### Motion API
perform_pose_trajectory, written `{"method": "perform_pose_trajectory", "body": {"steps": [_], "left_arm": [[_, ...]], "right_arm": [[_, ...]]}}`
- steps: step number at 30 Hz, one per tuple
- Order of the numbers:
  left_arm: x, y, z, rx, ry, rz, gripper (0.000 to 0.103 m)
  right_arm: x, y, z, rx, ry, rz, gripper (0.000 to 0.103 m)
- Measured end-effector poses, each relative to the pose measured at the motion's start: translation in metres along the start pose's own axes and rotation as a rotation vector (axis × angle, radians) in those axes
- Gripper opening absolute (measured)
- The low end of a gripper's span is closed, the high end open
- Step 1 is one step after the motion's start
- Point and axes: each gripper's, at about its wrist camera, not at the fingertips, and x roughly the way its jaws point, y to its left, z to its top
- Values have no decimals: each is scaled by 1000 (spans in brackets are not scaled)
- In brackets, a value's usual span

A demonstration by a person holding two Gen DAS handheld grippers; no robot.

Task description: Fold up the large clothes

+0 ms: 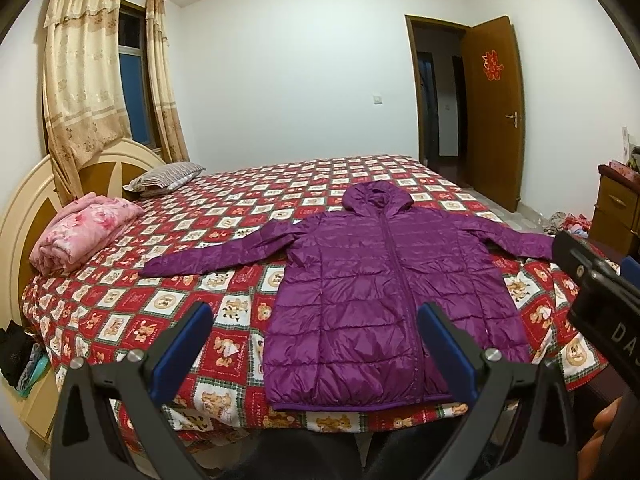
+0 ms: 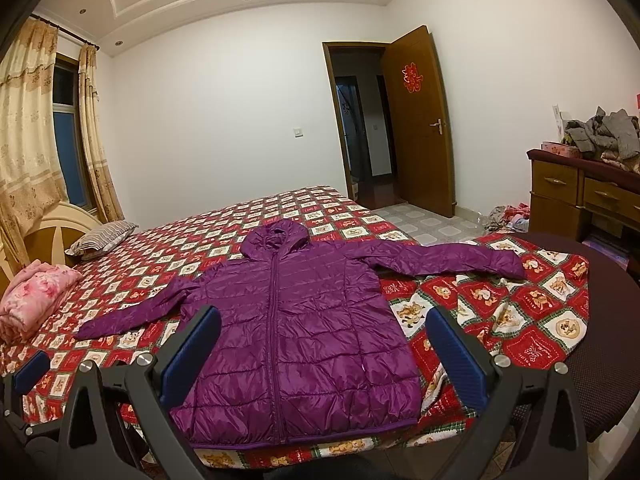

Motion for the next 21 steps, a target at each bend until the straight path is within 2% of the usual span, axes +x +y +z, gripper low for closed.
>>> {"method": "perform_pose_trajectory", "body": {"steps": [21], "left_arm": [[0,0,2,-11,-8,2,103]], "right_arm": [[2,3,-2,-20,19,-12,102]]}}
